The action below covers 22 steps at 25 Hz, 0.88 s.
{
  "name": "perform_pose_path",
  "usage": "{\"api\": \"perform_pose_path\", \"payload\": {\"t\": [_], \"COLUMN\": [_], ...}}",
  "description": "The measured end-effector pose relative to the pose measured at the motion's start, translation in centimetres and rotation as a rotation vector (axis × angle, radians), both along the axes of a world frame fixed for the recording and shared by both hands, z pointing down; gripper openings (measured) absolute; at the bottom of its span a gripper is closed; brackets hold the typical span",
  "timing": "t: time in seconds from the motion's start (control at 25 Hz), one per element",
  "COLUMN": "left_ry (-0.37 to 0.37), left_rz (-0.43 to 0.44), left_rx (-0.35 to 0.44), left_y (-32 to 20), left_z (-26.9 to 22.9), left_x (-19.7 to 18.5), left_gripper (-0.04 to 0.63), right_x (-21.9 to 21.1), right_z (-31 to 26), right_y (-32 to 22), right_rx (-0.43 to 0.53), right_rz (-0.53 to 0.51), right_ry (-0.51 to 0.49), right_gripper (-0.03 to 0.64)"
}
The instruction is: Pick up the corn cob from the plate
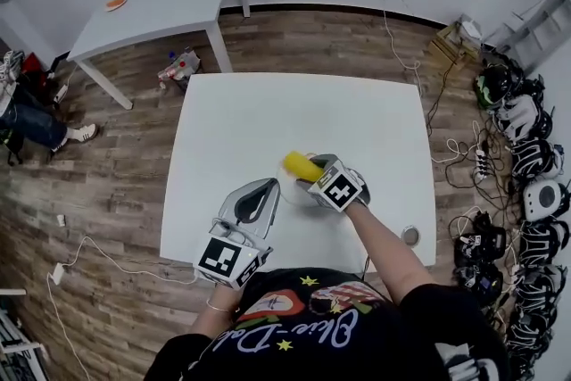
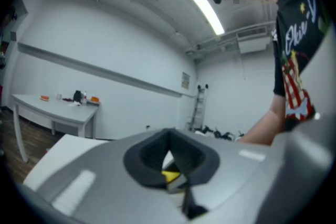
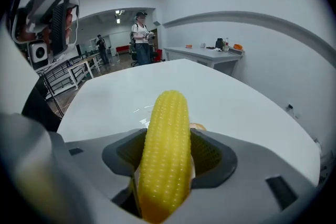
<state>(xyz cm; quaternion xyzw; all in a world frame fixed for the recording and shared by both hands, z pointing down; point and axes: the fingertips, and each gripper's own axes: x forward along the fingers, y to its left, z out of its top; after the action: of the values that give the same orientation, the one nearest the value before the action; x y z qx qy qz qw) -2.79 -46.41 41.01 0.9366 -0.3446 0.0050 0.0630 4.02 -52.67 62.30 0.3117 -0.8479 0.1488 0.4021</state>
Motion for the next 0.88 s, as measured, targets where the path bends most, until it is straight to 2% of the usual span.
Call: {"api": "perform_pose_path", "payload": {"t": [0.12, 0.24, 0.36, 0.48, 0.6, 0.72, 0.88], "left_ry": [-0.001, 0.002, 0.003, -0.031, -0.03, -0.027, -0.012], "left_rz": [-0.022, -0.037, -0.048, -0.053, -0.044, -0.018, 0.005], "left_rx": [-0.01, -0.021, -0.009, 0.006, 0.007, 0.007, 0.001], "left_y": [-0.8, -1.7, -2.7, -3.6, -3.9, -3.7, -2.9], "left_z": [0.6, 0.8, 0.7, 0.9, 0.8, 0.7, 0.6], "left_x": [-0.5, -1.0, -1.3, -1.4, -1.2, -0.4, 0.4], "left_gripper": [-0.006, -0.006, -0.006, -0.006, -0.006, -0.006, -0.006], "right_x": [-0.1, 0.5, 1.1, 1.6, 2.2, 3.2, 4.1], "right_z": [-0.1, -1.5, -4.8, -9.9, -15.2, -17.9, -19.4], "right_y": [-0.1, -0.2, 0.0, 0.8, 2.2, 3.5, 5.2], "right_rx": [-0.013, 0.001, 0.09, 0.21, 0.321, 0.369, 0.413], "right_rz": [0.033, 0.134, 0.183, 0.212, 0.237, 0.271, 0.301], "right_ry": [-0.025, -0.119, -0.199, -0.284, -0.368, -0.425, -0.452], "right_gripper": [0.259, 0.259, 0.258, 0.258, 0.259, 0.259, 0.259]}}
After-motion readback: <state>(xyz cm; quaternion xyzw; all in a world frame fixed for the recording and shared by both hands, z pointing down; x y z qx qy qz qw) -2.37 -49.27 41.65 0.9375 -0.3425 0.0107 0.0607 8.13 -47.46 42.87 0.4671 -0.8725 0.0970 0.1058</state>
